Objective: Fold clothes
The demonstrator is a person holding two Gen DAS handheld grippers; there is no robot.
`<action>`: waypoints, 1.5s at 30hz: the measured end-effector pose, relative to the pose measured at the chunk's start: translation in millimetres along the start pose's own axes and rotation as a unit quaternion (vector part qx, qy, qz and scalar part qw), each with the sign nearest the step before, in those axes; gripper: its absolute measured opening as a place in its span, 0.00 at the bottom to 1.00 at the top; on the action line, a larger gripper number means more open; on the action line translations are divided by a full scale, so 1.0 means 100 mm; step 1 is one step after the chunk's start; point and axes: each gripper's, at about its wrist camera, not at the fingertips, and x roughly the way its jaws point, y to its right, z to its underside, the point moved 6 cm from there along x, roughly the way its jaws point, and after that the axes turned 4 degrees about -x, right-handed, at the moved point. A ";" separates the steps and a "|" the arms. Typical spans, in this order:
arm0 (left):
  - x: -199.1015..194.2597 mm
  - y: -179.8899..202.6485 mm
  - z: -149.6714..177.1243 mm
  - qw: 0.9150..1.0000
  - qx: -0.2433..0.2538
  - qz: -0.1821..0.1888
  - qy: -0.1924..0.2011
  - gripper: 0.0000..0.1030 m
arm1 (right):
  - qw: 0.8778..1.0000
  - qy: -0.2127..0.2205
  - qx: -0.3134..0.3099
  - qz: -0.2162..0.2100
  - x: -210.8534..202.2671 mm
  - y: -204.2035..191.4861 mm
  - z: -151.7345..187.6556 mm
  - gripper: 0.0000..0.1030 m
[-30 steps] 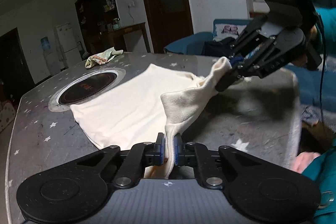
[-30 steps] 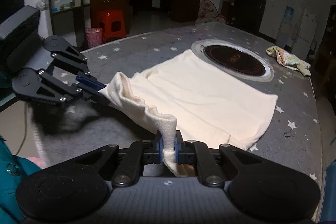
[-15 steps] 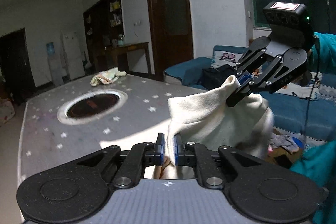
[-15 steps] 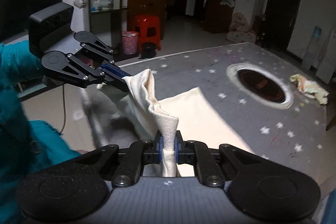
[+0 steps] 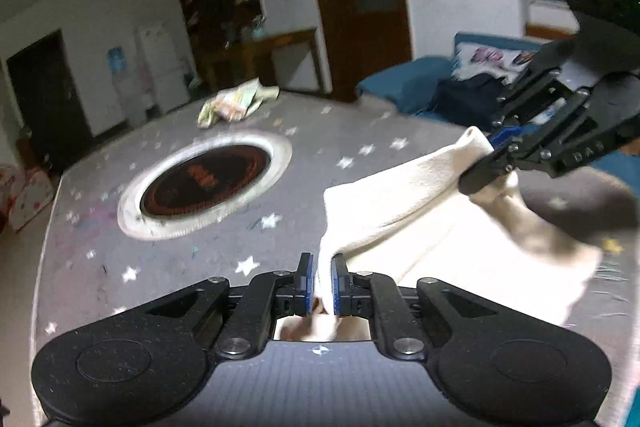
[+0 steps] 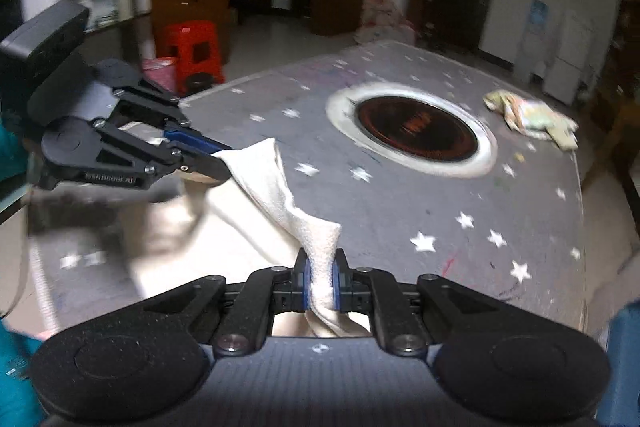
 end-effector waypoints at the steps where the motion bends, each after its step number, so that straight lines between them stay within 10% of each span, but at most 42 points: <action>1: 0.07 -0.01 0.04 1.000 -0.004 -0.009 -0.005 0.12 | 1.000 -0.004 0.014 0.003 0.10 0.05 0.05 0.09; 15: -0.03 -0.19 0.12 0.995 -0.069 -0.078 0.003 0.21 | 0.991 -0.005 0.118 0.055 0.38 0.44 0.31 0.24; 22: -0.23 0.06 0.09 0.997 -0.076 -0.025 0.016 0.21 | 0.992 0.032 0.117 0.020 0.21 0.22 0.19 0.24; 34: 0.14 -0.15 0.32 0.991 -0.128 -0.035 -0.035 0.21 | 0.991 0.005 0.134 0.014 0.59 0.15 0.29 0.24; 45: -0.19 0.47 0.20 0.997 -0.079 0.021 -0.005 0.22 | 0.996 -0.005 0.093 -0.007 0.20 0.07 0.31 0.24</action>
